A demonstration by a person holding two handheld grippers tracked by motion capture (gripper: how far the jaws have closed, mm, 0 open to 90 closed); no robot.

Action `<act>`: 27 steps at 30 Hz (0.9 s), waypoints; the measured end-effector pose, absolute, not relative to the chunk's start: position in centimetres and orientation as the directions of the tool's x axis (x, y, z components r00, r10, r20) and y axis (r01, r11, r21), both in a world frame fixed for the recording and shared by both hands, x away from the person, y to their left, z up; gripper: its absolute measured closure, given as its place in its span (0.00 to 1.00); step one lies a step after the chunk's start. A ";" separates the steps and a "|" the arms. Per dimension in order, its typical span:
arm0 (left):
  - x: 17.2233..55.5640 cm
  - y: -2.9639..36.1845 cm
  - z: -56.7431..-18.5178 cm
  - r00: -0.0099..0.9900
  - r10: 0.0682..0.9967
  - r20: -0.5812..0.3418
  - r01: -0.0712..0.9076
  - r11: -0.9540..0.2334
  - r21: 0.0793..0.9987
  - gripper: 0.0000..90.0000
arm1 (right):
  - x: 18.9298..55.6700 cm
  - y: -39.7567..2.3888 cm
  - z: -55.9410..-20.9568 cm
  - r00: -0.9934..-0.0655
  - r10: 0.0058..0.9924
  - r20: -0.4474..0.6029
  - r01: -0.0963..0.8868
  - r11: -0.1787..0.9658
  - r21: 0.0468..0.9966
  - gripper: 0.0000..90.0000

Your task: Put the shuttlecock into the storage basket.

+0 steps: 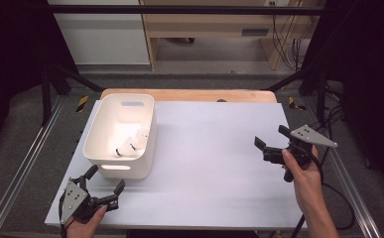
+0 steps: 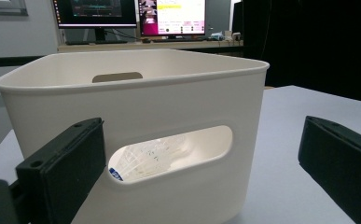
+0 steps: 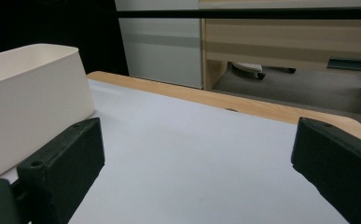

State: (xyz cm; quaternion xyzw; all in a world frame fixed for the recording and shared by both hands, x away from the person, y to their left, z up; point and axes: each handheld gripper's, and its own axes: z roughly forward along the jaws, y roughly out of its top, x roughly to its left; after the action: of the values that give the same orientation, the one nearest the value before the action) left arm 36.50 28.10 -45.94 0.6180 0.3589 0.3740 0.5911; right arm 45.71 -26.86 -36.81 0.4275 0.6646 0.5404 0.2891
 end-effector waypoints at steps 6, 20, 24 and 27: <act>36.5 28.0 -46.0 0.465 0.884 0.039 0.002 -0.045 0.999 0.01 | 45.0 -27.2 -37.7 -0.464 0.882 0.082 0.267 0.051 0.962 0.03; 36.5 27.7 -46.0 0.472 0.880 0.047 0.003 -0.056 0.998 0.01 | 43.4 -26.9 -40.2 -0.469 0.881 0.064 0.295 0.088 0.951 0.03; 36.5 27.7 -46.0 0.471 0.881 0.045 0.004 -0.053 0.999 0.01 | 43.1 -26.7 -40.8 -0.474 0.879 0.060 0.304 0.099 0.947 0.03; 36.5 27.8 -46.0 0.471 0.881 0.045 0.003 -0.053 0.999 0.01 | 42.9 -26.5 -41.3 -0.477 0.877 0.058 0.312 0.108 0.944 0.03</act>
State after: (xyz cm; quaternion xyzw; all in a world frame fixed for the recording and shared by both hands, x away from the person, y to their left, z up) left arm 36.51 27.77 -46.03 0.6229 0.3549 0.3723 0.5895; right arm 42.86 -26.47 -41.31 0.4302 0.6910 0.5110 0.2764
